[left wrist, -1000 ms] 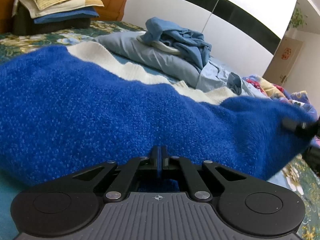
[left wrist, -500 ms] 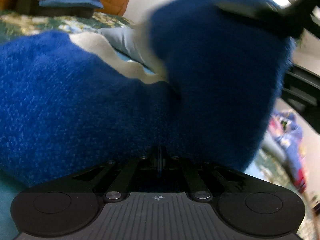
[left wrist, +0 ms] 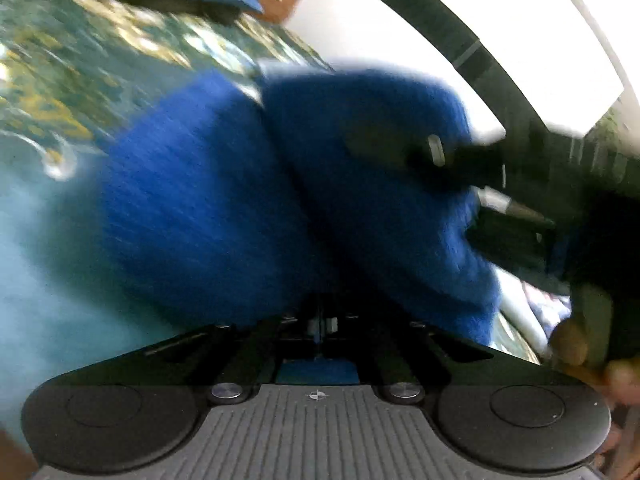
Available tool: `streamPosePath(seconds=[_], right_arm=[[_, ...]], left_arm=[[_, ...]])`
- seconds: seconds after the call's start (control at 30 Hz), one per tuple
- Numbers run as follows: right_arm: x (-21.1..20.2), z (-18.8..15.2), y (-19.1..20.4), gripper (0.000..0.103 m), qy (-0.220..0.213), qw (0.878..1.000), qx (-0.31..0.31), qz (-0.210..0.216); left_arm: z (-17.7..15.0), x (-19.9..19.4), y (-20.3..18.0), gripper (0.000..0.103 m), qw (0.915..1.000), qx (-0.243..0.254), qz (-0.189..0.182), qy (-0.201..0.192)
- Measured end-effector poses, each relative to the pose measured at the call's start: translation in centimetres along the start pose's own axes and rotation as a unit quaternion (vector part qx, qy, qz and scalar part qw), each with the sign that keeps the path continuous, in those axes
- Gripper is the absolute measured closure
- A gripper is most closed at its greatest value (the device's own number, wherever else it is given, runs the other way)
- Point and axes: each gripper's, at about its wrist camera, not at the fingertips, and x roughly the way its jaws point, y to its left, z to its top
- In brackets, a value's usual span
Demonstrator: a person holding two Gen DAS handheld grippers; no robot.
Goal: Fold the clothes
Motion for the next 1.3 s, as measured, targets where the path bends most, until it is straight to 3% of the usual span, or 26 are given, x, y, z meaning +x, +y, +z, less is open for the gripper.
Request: streamPosePath(seconds=[0.07, 0.13, 0.2, 0.3, 0.43, 0.5, 0.57, 0.63, 0.7, 0.73, 0.83, 0.9, 1.03, 1.1, 1.3], right_arm=[[0.0, -0.3, 0.8, 0.084, 0.010, 0.999, -0.042, -0.015], [0.1, -0.8, 1.1, 0.081, 0.017, 0.998, -0.063, -0.025], [0.6, -1.2, 1.4, 0.080, 0.021, 0.996, -0.080, -0.035], [1.1, -2.3, 2.1, 0.070, 0.019, 0.993, -0.111, -0.048], [1.2, -3.7, 3.4, 0.062, 0.010, 0.984, -0.162, -0.067], [1.3, -4.5, 3.9, 0.062, 0.008, 0.979, -0.188, -0.076], [1.4, -5.3, 4.4, 0.055, 0.008, 0.974, -0.212, -0.084], [1.3, -6.0, 4.7, 0.050, 0.005, 0.970, -0.226, -0.086], [0.9, -6.2, 4.5, 0.050, 0.001, 0.970, -0.228, -0.080], [0.8, -6.2, 4.3, 0.050, 0.001, 0.971, -0.225, -0.077], [0.2, -5.9, 3.5, 0.050, 0.004, 0.974, -0.214, -0.073], [-0.4, -5.9, 2.9, 0.051, 0.006, 0.976, -0.208, -0.069], [-2.0, -5.5, 2.0, 0.054, 0.006, 0.981, -0.184, -0.055], [-3.6, -5.4, 1.5, 0.049, -0.004, 0.984, -0.173, -0.050], [-9.1, -4.1, -3.1, 0.038, -0.083, 0.986, -0.107, -0.097]], left_arm=[[0.5, -1.6, 0.6, 0.098, 0.9998, -0.004, 0.011, -0.014], [1.3, -3.1, 1.4, 0.085, 0.9985, -0.040, 0.001, -0.038], [2.3, -4.4, 1.6, 0.065, 0.9969, -0.055, -0.012, -0.055], [3.5, -5.1, 0.6, 0.060, 0.9972, -0.041, -0.023, -0.058], [4.4, -4.0, -0.9, 0.055, 0.9984, -0.028, -0.044, -0.023], [4.6, -2.9, -1.7, 0.046, 0.9989, -0.015, -0.045, -0.002], [4.8, -1.8, -2.6, 0.043, 0.9989, 0.001, -0.043, 0.018], [4.7, -1.1, -2.9, 0.043, 0.9991, 0.005, -0.032, 0.027], [4.4, -0.3, -2.7, 0.065, 0.9993, 0.006, -0.015, 0.034], [4.3, 0.1, -2.5, 0.071, 0.9992, 0.007, -0.007, 0.038], [3.7, 0.8, -1.7, 0.076, 0.9990, 0.006, -0.005, 0.045], [3.3, 1.1, -1.5, 0.085, 0.9989, 0.008, 0.010, 0.045], [2.5, 1.0, -1.2, 0.088, 0.9990, 0.014, 0.032, 0.028], [2.7, 0.6, -1.5, 0.089, 0.9992, 0.017, 0.035, 0.012], [4.5, -1.4, -4.9, 0.090, 0.9927, 0.096, 0.052, -0.050]])
